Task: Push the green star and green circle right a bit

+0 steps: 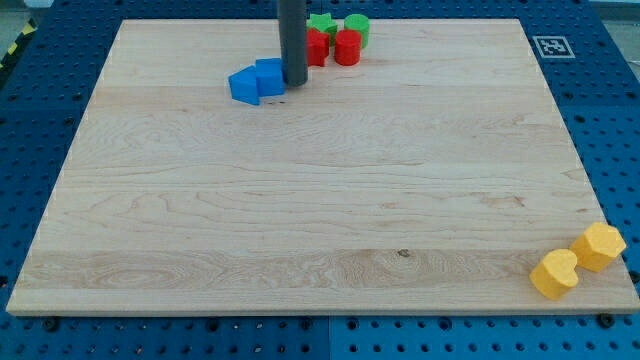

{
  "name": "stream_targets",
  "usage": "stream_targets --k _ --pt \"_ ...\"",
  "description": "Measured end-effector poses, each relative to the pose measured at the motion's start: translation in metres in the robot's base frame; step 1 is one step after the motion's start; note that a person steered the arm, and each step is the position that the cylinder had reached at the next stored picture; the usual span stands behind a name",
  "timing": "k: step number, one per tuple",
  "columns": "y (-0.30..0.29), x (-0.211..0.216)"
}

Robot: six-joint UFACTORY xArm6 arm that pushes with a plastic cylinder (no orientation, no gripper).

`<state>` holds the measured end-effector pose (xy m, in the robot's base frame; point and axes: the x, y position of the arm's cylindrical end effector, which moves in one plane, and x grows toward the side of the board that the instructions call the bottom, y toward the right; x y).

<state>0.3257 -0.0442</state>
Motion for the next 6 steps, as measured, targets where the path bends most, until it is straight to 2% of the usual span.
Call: stream_targets --k 2,4,5,6 --pt "-0.029 0.003" --pt "-0.024 -0.044" --pt "-0.024 -0.048" --pt "-0.028 -0.071"
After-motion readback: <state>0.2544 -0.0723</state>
